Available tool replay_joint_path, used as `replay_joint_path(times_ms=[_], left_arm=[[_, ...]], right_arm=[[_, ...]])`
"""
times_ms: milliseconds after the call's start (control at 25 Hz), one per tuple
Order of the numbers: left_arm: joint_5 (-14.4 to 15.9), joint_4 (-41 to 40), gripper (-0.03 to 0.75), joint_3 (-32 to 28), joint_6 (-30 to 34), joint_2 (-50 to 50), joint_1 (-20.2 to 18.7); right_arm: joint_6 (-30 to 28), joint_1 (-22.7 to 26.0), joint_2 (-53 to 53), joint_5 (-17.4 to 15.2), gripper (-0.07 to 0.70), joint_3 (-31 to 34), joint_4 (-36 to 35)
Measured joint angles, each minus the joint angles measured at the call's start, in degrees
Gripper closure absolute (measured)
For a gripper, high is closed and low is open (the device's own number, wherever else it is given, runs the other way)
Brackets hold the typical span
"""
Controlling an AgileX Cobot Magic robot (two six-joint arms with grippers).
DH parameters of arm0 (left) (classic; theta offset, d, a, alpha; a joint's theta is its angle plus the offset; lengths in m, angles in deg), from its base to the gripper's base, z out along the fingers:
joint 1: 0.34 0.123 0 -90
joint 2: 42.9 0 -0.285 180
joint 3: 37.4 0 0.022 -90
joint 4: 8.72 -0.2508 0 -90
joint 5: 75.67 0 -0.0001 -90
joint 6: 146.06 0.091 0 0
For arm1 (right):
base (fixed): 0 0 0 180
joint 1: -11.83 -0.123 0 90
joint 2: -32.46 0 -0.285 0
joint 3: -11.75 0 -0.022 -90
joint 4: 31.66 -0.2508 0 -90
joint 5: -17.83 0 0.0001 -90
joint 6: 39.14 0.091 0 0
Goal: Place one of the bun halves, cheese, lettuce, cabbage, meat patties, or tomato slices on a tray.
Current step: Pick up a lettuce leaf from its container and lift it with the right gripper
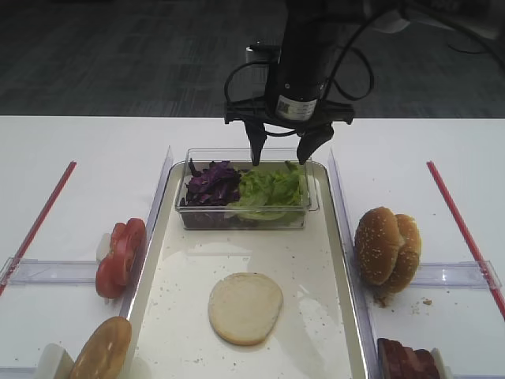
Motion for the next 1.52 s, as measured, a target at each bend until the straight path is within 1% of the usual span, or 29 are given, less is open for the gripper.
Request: replay_joint_path(times_ms=[560, 1040, 1280, 1520], left_arm=[[0.0, 0.0, 0.223, 0.0, 0.0, 0.0, 0.0], [0.0, 0.0, 0.223, 0.0, 0.0, 0.0, 0.0], [0.0, 0.0, 0.223, 0.0, 0.0, 0.0, 0.0], [0.0, 0.0, 0.223, 0.0, 0.0, 0.0, 0.0]], right_arm=[[0.0, -0.7, 5.2, 0.0, 0.111, -1.4, -0.7], [0.0, -0.7, 5.9, 0.1, 0.113, -1.5, -0.7], [-0.9, -0.7, 6.6, 0.1, 0.142, -1.5, -0.9], [-1.1, -0.7, 6.8, 0.1, 0.148, -1.6, -0.9]])
